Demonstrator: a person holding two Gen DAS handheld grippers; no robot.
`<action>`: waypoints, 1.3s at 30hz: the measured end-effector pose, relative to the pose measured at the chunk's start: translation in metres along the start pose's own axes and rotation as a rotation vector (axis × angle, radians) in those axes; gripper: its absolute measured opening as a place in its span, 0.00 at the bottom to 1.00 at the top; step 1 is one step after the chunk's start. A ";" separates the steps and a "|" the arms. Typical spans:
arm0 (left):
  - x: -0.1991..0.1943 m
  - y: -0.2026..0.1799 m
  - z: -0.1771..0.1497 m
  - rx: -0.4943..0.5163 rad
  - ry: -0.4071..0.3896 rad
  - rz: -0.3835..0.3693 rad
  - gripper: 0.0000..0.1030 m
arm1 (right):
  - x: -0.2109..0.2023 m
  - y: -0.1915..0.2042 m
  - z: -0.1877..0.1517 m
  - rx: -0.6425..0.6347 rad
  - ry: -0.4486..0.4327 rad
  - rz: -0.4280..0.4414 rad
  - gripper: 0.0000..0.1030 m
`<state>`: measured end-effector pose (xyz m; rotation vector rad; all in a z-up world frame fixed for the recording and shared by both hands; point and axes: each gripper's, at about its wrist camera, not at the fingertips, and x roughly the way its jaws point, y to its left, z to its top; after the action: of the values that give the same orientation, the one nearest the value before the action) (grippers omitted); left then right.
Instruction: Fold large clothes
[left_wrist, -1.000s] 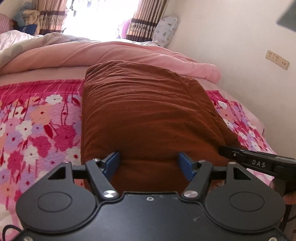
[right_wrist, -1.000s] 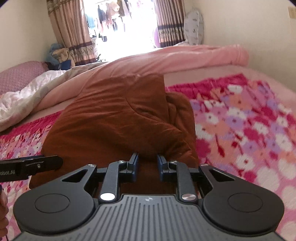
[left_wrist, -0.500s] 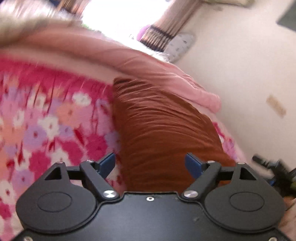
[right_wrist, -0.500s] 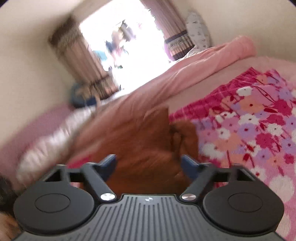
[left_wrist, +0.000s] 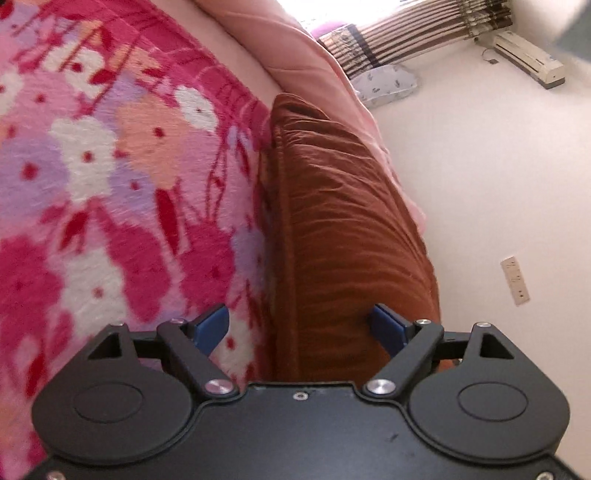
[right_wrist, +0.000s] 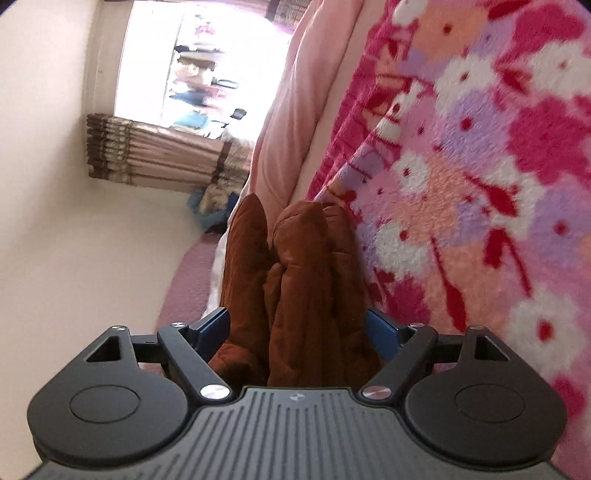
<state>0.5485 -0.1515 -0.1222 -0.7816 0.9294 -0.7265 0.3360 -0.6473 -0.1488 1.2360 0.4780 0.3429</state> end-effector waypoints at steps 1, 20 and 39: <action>0.004 -0.002 0.003 0.003 0.003 -0.008 0.84 | 0.005 0.000 0.002 -0.006 0.016 0.009 0.94; 0.074 -0.038 0.021 0.085 0.087 -0.045 1.00 | 0.051 0.028 0.019 -0.144 0.134 -0.036 0.99; -0.003 -0.080 0.033 0.163 0.001 -0.042 0.85 | 0.044 0.112 -0.024 -0.252 0.075 -0.026 0.38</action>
<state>0.5603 -0.1816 -0.0421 -0.6583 0.8451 -0.8293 0.3613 -0.5725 -0.0546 0.9740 0.4982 0.4152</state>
